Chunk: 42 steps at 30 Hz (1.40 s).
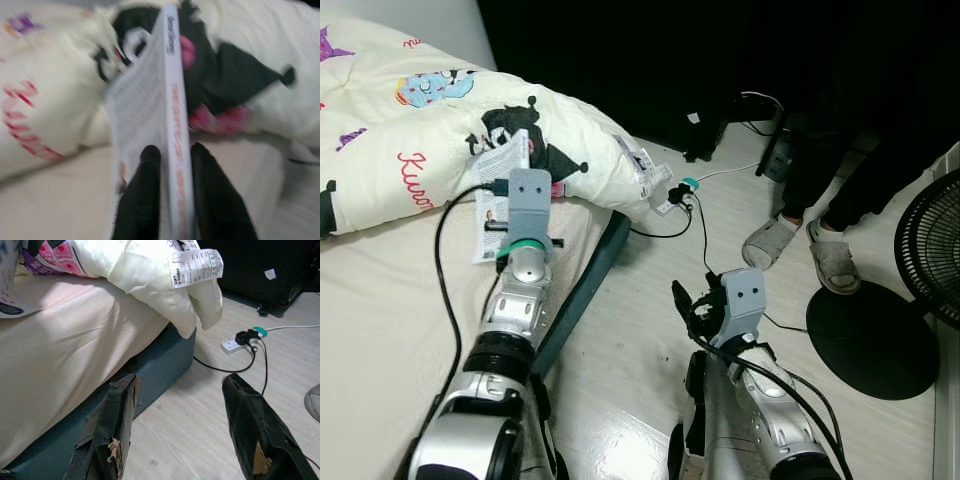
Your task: Clean up the room
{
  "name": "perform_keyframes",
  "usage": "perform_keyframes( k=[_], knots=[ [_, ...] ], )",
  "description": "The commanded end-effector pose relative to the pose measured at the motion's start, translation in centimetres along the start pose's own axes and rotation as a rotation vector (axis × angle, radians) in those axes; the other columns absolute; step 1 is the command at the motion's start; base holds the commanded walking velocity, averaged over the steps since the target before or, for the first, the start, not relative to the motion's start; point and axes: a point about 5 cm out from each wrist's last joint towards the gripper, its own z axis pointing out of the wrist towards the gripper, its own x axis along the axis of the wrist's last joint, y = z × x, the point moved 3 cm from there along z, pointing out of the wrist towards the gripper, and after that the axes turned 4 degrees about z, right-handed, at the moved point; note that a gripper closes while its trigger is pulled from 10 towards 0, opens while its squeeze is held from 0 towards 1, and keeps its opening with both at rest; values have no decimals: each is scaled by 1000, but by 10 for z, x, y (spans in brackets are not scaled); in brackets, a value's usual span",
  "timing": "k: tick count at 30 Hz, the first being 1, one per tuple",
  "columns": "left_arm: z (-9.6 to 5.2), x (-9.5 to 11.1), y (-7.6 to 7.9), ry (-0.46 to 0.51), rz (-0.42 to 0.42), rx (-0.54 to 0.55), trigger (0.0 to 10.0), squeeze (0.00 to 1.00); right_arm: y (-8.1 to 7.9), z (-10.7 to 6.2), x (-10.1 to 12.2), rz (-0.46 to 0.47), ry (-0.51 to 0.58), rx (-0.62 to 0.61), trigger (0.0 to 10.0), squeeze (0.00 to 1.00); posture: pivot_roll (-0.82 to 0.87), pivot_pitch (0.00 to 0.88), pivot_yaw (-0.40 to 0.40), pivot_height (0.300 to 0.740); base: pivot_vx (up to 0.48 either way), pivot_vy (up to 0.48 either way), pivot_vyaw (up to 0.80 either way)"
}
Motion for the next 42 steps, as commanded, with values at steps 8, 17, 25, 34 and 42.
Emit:
perform_keyframes(
  k=[8,17,25,34,42],
  knots=[
    [-6,-23,15,-71,76,-59,10000,1000,1,-3,-3,11,-11,-11,10000,0,-46,99,34,556,0,0,0],
    [-9,-42,9,-71,221,24,10000,0,1,-3,-3,12,-9,-12,10000,0,-52,104,34,556,0,0,0],
    [-2,-40,-11,-70,193,146,3529,0,1,-4,-2,12,-8,-13,10000,0,-51,106,33,556,0,0,0],
    [-2,-48,-5,-106,199,79,0,0,1,-4,-2,15,-8,-15,10000,0,-46,104,37,556,0,0,0],
    [-4,-52,-5,-121,170,63,0,0,3,-3,0,12,2,-28,10000,0,-44,104,36,556,0,0,0]
  ],
)
